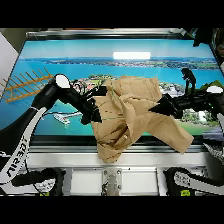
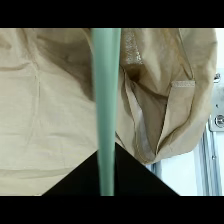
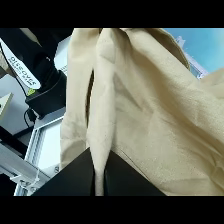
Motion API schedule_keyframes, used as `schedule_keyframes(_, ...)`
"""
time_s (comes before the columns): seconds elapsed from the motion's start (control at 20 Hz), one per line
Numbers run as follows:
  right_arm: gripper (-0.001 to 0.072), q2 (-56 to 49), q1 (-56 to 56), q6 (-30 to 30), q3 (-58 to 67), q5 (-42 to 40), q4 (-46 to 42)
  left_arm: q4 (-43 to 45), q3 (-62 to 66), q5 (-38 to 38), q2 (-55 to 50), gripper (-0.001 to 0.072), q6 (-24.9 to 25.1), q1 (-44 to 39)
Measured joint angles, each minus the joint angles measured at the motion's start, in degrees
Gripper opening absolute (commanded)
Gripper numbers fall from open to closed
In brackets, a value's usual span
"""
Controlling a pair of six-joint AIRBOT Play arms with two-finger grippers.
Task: Fold the clothes and pants, and hang the long-sleeved shirts on hangers.
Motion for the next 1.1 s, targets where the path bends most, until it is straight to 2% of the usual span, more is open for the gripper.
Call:
schedule_keyframes(0.05,0.0011,0.0,0.0,0.0,0.0,0.02,0.0,0.02,0.0,0.02,0.0,0.0221,0.0,0.0)
schedule_keyframes(0.1,0.0011,-0.02,0.0,0.02,0.0,0.0,-0.02,-0.22,0.02,0.42,0.0,0.0516,-0.22,0.0)
schedule_keyframes(0.4,0.0008,-0.02,0.02,0.02,-0.02,-0.09,0.94,-0.02,0.04,1.2,0.0,0.0524,-3.28,0.22)
schedule_keyframes(0.8,0.0008,-0.02,0.07,-0.15,-0.02,-0.33,6.45,-0.31,0.07,1.27,0.11,0.0525,-12.87,2.73)
schedule_keyframes(1.1,0.0008,-0.02,0.07,-0.2,-0.02,-1.62,9.68,-0.17,0.07,2.29,2.12,0.0528,-14.64,2.75)
